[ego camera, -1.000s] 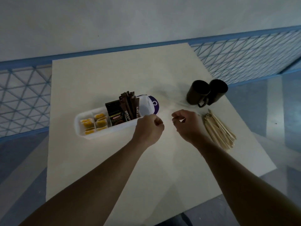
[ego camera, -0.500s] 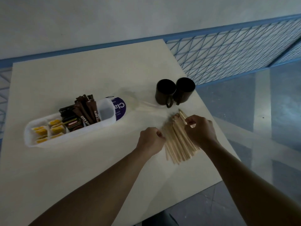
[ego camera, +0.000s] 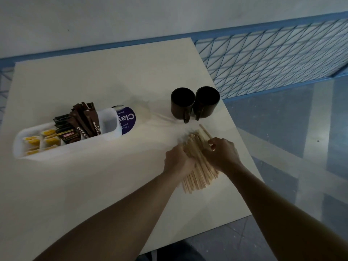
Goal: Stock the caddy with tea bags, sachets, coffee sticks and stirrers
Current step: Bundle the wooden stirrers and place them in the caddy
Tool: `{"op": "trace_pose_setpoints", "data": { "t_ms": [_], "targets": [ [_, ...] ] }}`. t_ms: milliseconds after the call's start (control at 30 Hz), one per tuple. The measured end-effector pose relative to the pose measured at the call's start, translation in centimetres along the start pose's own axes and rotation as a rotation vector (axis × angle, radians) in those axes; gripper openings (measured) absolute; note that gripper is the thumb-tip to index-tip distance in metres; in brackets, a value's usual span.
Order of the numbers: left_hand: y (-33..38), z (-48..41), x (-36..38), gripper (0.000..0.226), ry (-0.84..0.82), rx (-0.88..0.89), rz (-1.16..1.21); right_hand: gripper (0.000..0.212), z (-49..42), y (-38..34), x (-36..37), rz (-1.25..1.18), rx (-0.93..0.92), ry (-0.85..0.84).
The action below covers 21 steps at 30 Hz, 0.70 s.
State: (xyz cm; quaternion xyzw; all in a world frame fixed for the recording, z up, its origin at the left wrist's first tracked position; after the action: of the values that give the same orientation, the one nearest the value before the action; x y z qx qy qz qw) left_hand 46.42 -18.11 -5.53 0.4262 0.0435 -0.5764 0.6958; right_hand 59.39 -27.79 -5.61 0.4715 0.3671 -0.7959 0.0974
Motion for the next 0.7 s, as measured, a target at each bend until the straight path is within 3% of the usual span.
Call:
{"op": "trace_pose_setpoints", "data": {
  "t_ms": [467, 700],
  "targets": [
    [-0.4, -0.9, 0.0, 0.034, 0.145, -0.115, -0.063, 0.014, -0.2, -0.8, 0.8, -0.147, 0.027, -0.067],
    [-0.5, -0.9, -0.4, 0.021, 0.159, -0.084, -0.081, 0.008, -0.3, -0.8, 1.3, -0.152, 0.057, -0.080]
  ]
}}
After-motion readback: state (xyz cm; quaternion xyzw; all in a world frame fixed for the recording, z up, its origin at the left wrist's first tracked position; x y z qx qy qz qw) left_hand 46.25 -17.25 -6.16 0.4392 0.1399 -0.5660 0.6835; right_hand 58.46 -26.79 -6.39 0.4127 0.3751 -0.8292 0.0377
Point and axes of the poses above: each hand's wrist, its own z-axis away from the middle knuckle, its own x-axis out of the palm, y = z × x, the point moved 8 cm from there along -z, towards the middle knuckle, and after that the axes turned 9 degrees about -x, right-handed, at the moved point
